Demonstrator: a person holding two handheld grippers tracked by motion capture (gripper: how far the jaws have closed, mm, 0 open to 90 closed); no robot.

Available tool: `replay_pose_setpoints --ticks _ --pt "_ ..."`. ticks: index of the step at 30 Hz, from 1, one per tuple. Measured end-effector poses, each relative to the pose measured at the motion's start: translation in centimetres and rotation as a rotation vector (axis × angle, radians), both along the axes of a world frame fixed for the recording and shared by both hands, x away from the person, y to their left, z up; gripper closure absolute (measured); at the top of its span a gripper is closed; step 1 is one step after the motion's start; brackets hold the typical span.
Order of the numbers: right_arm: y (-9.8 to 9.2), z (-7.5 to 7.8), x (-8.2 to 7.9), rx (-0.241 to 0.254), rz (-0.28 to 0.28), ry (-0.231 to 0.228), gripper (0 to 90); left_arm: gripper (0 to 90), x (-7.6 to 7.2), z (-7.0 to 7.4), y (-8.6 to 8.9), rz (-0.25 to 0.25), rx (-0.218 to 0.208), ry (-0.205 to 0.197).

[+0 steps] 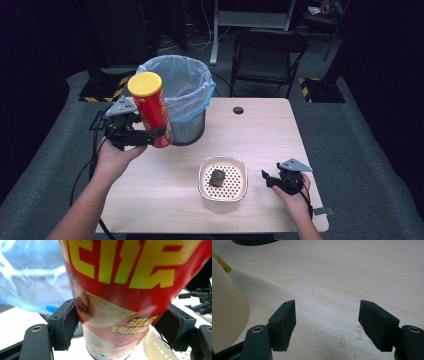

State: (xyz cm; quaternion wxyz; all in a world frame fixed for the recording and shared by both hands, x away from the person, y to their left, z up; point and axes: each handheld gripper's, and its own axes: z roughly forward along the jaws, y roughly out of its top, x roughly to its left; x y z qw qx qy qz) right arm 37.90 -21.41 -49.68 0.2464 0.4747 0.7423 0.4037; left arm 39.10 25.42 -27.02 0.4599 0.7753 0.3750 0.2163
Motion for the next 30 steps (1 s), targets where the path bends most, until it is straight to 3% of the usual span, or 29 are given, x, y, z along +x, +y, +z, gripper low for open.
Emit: replay_pose_setpoints --ticks 4,13,16,30 --pt "0.1 0.1 0.0 0.003 0.0 -0.006 29.8 23.3 0.7 2.1 -0.1 0.001 -0.004 -0.006" --pt "0.1 -0.2 0.0 -0.012 0.021 0.003 30.4 23.4 2.6 4.6 0.0 0.03 -0.046 0.014" --pt "0.0 -0.2 0.0 -0.016 0.015 0.007 30.4 23.4 3.1 5.5 -0.1 0.04 -0.036 0.009" --pt "0.2 -0.1 0.0 -0.015 0.032 -0.005 30.8 23.4 5.8 7.9 -1.7 0.077 -0.037 0.005"
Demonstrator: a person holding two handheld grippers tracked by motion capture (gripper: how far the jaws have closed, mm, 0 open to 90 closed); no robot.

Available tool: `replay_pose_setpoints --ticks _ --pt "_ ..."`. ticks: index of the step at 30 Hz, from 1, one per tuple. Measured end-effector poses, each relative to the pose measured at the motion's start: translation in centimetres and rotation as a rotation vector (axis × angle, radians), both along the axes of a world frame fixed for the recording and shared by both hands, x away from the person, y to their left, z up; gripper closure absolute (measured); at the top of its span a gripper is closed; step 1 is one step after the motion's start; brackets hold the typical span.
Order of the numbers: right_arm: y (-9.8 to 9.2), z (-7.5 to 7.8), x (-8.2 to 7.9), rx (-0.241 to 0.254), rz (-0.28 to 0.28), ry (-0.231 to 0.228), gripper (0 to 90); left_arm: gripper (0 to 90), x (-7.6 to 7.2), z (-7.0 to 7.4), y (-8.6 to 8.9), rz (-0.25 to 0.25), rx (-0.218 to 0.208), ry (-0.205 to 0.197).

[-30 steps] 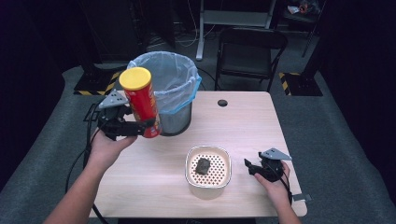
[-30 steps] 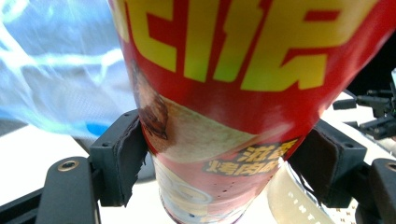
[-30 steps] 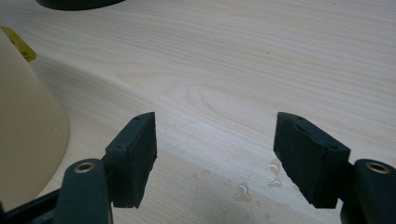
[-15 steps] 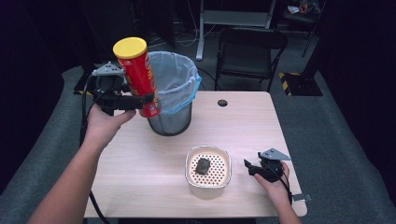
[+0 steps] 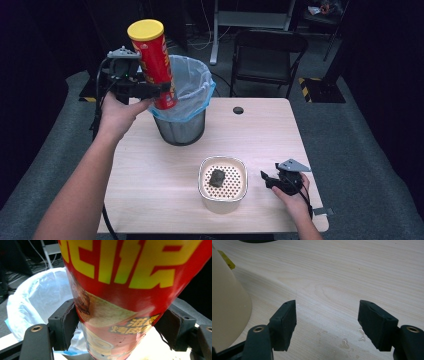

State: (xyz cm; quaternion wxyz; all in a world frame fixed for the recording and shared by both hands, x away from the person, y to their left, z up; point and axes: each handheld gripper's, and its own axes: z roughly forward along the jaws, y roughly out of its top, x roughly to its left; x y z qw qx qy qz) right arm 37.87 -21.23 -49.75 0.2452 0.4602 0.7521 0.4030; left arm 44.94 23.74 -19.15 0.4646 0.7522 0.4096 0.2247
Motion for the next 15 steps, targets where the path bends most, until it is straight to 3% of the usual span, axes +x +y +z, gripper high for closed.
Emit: replay_pose_setpoints --ticks 6,15 --pt "0.1 0.0 0.0 -0.004 0.005 -0.003 30.8 23.4 2.0 -0.4 -0.5 0.036 -0.032 0.028" --pt "0.3 0.0 0.1 -0.002 0.01 -0.001 30.8 23.4 4.5 -0.7 -1.5 0.088 -0.011 0.012"
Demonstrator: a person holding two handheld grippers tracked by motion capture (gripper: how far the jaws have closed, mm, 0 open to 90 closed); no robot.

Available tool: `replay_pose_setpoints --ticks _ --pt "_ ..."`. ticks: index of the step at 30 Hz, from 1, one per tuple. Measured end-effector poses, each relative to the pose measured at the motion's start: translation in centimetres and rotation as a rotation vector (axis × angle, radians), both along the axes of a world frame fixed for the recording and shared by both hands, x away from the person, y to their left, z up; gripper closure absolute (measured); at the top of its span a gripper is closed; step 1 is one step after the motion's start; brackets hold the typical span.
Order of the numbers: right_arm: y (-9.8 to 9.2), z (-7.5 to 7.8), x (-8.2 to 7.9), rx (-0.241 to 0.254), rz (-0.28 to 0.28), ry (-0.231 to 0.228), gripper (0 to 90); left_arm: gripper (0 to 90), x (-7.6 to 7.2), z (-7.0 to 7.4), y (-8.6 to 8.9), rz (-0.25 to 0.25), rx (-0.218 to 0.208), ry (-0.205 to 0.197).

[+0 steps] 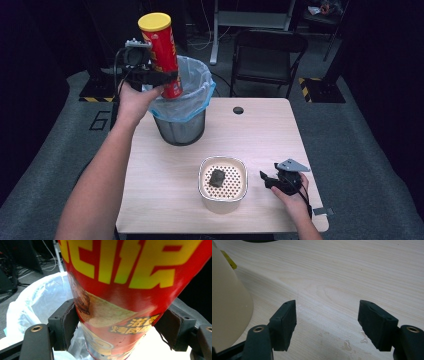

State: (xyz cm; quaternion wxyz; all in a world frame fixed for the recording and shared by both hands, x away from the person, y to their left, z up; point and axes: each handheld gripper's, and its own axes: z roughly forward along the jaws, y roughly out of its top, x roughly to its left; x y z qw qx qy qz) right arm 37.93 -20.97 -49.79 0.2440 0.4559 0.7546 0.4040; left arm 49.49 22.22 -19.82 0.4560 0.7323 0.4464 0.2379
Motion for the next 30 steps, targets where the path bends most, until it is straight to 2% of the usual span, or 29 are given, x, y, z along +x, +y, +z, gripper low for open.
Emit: replay_pose_setpoints --ticks 2,6,7,8,10,14,16,20,23,25,27,30 --pt "0.0 0.0 0.0 -0.001 0.006 -0.002 30.8 23.3 0.7 -0.1 0.0 0.015 -0.008 0.005" --pt "0.2 -0.1 0.1 -0.006 0.013 -0.001 30.8 23.4 2.1 -0.8 -0.2 0.058 0.018 0.009" --pt "0.3 -0.1 0.1 -0.006 0.013 -0.001 30.7 23.3 2.4 -1.0 -0.1 0.07 0.012 0.008" --pt "0.3 -0.1 0.1 -0.012 0.016 0.001 30.8 23.3 2.8 -1.4 0.1 0.079 -0.012 0.007" --pt "0.4 -0.2 0.1 -0.01 0.016 0.004 30.8 23.3 3.3 -1.7 0.1 0.089 -0.031 0.025" --pt "0.4 -0.2 0.1 -0.018 0.02 0.003 30.8 23.3 4.1 -2.5 -0.3 0.113 0.024 0.015" --pt "0.5 -0.3 0.1 -0.014 0.024 0.005 30.8 23.3 4.5 -2.9 -0.4 0.125 0.027 0.019" --pt "0.5 -0.2 0.1 -0.011 0.027 0.005 30.8 23.3 5.2 -3.8 -0.4 0.129 0.011 0.046" --pt "0.5 -0.3 0.1 -0.01 0.029 0.005 30.8 23.2 5.6 -4.2 -0.3 0.137 0.031 0.06" --pt "0.4 -0.3 0.1 -0.008 0.031 0.005 30.8 23.2 5.9 -4.6 -0.2 0.143 0.018 0.063" --pt "0.4 -0.3 0.1 -0.004 0.025 0.006 30.8 23.2 6.1 -4.8 -0.1 0.141 -0.003 0.083" --pt "0.3 -0.3 0.1 -0.004 0.025 0.011 30.8 23.1 6.4 -5.1 -0.1 0.14 0.004 0.104"
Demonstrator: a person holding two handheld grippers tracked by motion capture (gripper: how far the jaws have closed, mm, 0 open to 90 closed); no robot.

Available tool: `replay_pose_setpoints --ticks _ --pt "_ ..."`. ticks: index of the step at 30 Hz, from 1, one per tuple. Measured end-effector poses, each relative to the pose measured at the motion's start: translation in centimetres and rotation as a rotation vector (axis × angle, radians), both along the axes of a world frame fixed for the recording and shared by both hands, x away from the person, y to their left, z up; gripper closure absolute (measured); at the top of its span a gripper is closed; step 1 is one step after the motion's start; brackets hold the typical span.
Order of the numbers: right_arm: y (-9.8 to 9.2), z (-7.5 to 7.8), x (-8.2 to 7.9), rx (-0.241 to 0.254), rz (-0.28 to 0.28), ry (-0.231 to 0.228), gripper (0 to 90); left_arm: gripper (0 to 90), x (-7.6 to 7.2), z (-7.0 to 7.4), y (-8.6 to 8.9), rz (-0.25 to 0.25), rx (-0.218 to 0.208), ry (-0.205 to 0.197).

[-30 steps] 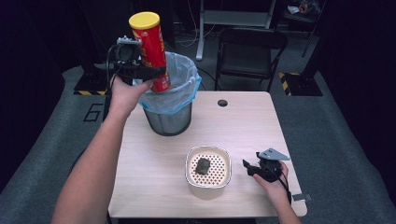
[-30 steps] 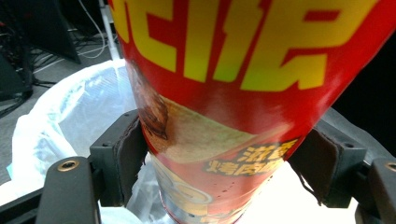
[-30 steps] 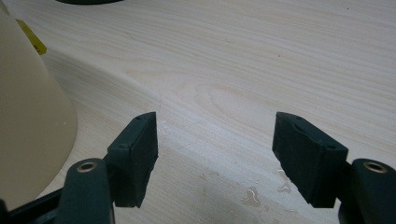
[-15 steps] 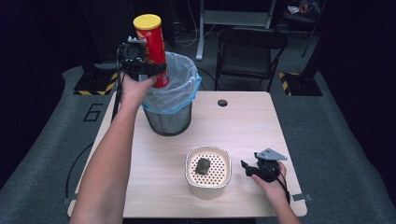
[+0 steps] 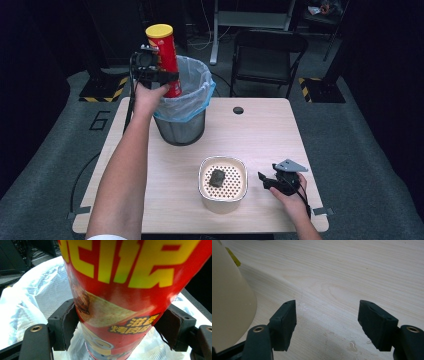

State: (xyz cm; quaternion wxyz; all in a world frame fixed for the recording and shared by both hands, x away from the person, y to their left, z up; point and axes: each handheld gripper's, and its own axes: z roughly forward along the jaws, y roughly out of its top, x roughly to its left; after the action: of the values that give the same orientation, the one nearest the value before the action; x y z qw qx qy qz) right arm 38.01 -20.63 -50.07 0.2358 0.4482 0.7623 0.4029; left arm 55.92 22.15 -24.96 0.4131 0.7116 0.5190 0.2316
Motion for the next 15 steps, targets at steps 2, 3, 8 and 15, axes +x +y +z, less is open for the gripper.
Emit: replay_pose_setpoints --ticks 2,3,8,15 --pt "0.1 0.0 0.0 -0.004 0.0 -0.002 30.8 22.9 0.3 -0.2 -0.1 -0.003 0.015 0.021" --pt "0.1 -0.1 0.1 -0.009 0.006 -0.006 30.7 22.5 0.3 -0.3 -0.2 0.005 0.026 0.033" --pt "0.3 0.0 -0.1 -0.011 0.009 0.0 30.7 13.3 0.2 -0.6 -0.2 0.046 0.058 0.026" --pt "0.0 0.0 -0.1 -0.005 -0.002 -0.005 30.7 15.2 -1.1 -0.1 0.8 0.01 0.022 0.009"
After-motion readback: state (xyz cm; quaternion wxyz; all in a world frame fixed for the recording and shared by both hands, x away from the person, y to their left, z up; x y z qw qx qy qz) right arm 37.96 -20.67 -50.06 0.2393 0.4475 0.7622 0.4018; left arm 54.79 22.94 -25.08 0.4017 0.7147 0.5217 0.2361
